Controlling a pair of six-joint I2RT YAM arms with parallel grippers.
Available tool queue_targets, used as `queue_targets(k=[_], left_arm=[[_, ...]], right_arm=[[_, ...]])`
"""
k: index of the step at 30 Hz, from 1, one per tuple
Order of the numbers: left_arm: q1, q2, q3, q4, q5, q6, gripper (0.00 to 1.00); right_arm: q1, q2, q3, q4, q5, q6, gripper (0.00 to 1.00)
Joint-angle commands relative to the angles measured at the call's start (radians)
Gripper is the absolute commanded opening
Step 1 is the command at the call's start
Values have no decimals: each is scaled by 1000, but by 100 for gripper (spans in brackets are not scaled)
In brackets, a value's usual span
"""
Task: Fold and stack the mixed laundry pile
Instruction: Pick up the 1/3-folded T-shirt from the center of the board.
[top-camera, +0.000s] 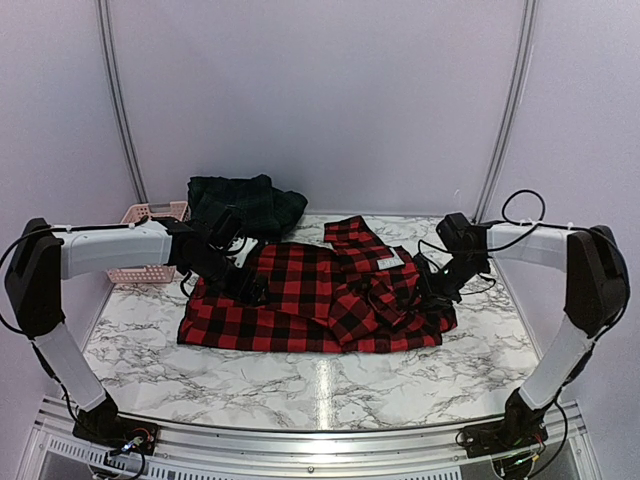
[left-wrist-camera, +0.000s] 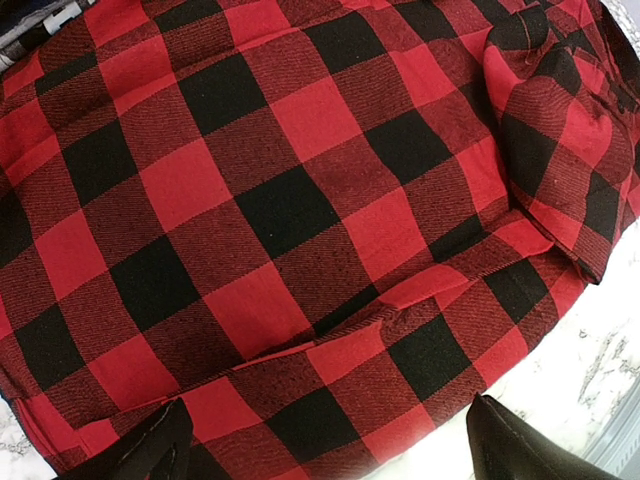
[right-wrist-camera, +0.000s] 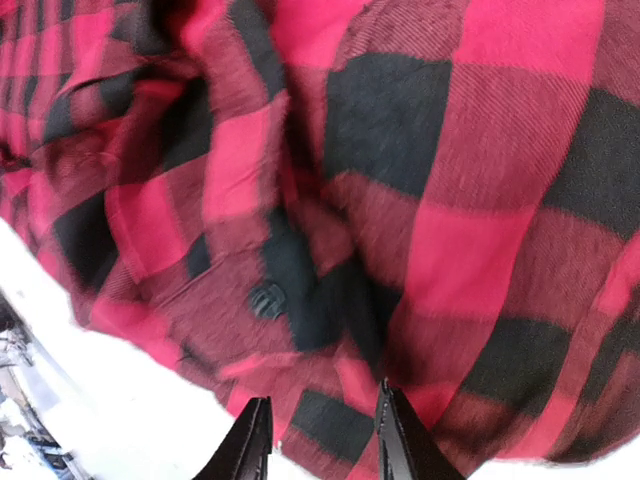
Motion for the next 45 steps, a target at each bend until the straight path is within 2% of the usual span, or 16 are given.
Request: queue_targets(k=[1, 4, 12, 20, 23, 29, 30, 36, 39, 42, 45], left_arm=[[4, 7, 25, -23, -3, 17, 99], [4, 14, 32, -25, 2, 21, 99], [4, 23, 45, -25, 9, 22, 99], [4, 5, 33, -27, -5, 18, 99], [5, 0, 29, -27, -11, 20, 99], [9, -4, 27, -27, -18, 23, 99], [11, -4, 28, -27, -17, 24, 99], [43, 4, 50, -23, -8, 16, 99], [69, 8, 72, -17, -1, 8, 99], [93, 5, 109, -5, -8, 2, 99], [107, -1, 152, 20, -19, 1, 99]], right_arm=[[-2, -92, -48, 22, -133, 55, 36], [8, -119, -105, 105, -198, 144, 41], [12, -43, -169, 253, -205, 234, 42], [12, 64, -137, 352, -169, 260, 41], [8, 90, -100, 361, -164, 263, 38], [7, 88, 15, 306, -163, 236, 3], [7, 88, 39, 291, -159, 226, 0], [7, 119, 225, 183, -105, 74, 0], [5, 184, 385, 103, -91, 20, 0], [9, 228, 533, 109, -177, 50, 0], [24, 238, 615, 239, -310, 126, 0]])
